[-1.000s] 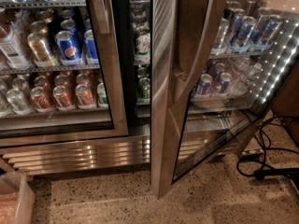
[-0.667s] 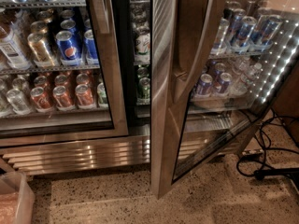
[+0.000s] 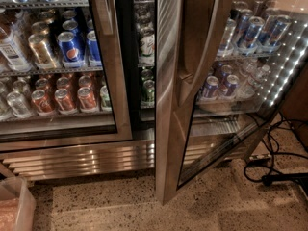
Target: Open right fridge door
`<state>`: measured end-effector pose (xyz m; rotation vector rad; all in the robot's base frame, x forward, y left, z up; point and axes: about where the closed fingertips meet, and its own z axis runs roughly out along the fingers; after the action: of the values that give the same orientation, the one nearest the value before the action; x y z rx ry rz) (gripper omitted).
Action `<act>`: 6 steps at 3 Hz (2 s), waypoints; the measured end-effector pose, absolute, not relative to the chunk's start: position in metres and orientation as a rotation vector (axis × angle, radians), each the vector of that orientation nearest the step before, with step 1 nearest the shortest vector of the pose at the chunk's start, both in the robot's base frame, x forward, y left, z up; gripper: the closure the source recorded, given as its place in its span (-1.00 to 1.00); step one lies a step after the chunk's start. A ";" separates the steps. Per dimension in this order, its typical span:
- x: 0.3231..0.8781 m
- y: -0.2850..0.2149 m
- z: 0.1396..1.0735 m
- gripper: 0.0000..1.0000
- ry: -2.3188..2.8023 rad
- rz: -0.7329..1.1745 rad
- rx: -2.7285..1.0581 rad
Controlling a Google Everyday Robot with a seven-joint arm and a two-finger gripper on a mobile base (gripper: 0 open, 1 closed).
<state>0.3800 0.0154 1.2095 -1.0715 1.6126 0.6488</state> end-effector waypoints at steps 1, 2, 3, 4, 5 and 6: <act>0.380 0.015 1.210 1.00 1.613 0.649 -1.071; 0.380 0.015 1.210 1.00 1.613 0.649 -1.071; 0.380 0.015 1.210 0.65 1.613 0.649 -1.071; 0.380 0.015 1.210 0.27 1.613 0.649 -1.071; 0.380 0.015 1.210 -0.15 1.613 0.649 -1.071; 0.380 0.015 1.210 -0.39 1.613 0.649 -1.071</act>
Offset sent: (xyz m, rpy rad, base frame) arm -0.0669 -0.0232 0.0515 -1.5556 -0.2160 -0.0303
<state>0.3800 0.0154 1.2095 -1.0715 1.6126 0.6488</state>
